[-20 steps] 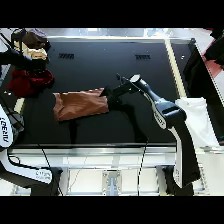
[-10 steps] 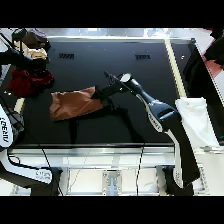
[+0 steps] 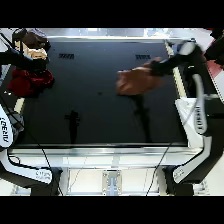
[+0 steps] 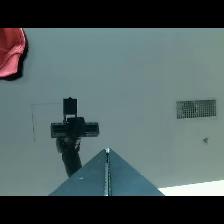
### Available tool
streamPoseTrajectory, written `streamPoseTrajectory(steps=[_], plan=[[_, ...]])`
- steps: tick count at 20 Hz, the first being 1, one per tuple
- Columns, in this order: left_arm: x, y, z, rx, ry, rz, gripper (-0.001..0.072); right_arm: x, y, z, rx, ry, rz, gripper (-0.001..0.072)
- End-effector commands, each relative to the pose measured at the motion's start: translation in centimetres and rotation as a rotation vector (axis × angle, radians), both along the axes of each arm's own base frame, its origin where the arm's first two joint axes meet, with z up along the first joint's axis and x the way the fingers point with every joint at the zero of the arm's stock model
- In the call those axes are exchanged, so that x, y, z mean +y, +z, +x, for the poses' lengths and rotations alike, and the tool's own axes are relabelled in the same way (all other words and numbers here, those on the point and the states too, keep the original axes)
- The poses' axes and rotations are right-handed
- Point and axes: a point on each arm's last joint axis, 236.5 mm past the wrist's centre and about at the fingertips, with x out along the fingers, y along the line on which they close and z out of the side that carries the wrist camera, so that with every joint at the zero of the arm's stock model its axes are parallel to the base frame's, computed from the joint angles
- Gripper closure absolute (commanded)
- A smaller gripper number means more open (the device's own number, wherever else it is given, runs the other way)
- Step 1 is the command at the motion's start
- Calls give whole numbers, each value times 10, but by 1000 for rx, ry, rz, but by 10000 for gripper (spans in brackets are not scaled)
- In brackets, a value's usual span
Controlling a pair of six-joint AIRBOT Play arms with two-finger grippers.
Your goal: Fold the shirts.
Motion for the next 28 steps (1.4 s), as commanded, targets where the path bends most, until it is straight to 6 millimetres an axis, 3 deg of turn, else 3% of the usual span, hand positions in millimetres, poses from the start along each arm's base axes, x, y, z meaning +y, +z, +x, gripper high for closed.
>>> streamPoseTrajectory(steps=[1,4,6,9,11,13,19,20,21,23,25,26,28], plan=[[0,0,0,0,2,-1,697,-141,30,-46,41,-241,-132,700],[0,0,0,0,3,-2,697,-214,54,-91,52,-380,-154,700],[0,0,0,1,3,-2,697,-245,67,-122,57,-457,-163,700],[0,0,0,5,29,-17,697,-265,71,-172,77,-530,-168,700],[0,0,0,7,35,-21,697,-270,59,-209,101,-580,-164,699],[0,0,0,7,35,-21,697,-265,30,-245,157,-597,-148,700],[0,0,0,11,58,-34,697,-229,-112,-331,368,-695,-56,698],[0,0,0,11,58,-34,697,-223,-125,-339,398,-693,-49,698],[0,0,0,11,58,-34,697,-217,-132,-344,418,-690,-37,643],[-1,0,0,12,61,-36,697,-210,-127,-349,448,-676,-19,346],[-1,-1,-1,19,63,-38,697,-217,-96,-342,416,-671,-35,324],[-1,-2,-3,25,61,-39,696,-229,-67,-333,350,-679,-78,324],[-1,-2,-3,28,61,-39,696,-256,10,-310,149,-724,-193,325]])
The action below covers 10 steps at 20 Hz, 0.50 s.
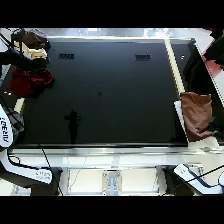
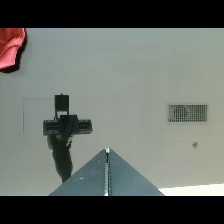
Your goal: Fold the shirts.
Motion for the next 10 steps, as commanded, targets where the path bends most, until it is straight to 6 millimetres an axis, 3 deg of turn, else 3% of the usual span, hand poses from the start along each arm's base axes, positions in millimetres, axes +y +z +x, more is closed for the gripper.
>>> streamPoseTrajectory(steps=[1,3,5,7,10], plan=[[0,-1,-2,11,1,-3,696,-20,112,26,-210,-5,-205,324],[0,-1,-2,11,0,-2,696,-9,202,56,-472,18,-320,325],[0,-1,-2,11,1,-2,696,37,274,90,-772,103,-286,327],[-1,-1,-2,12,1,-3,696,94,300,115,-923,282,-198,328],[0,-1,-2,12,0,-2,696,165,288,142,-921,494,-67,327]])
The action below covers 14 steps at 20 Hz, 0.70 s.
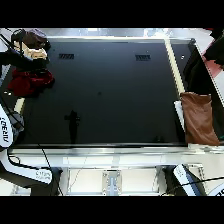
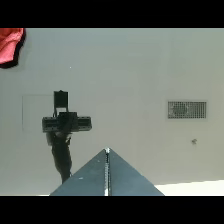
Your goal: Fold the shirts.
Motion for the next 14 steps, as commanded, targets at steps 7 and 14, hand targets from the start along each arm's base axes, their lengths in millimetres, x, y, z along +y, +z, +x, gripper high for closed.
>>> streamPoseTrajectory(steps=[7,14], plan=[[0,0,0,0,0,1,696,217,-50,52,108,678,28,328],[0,0,0,0,0,1,696,320,-101,35,242,944,35,328]])
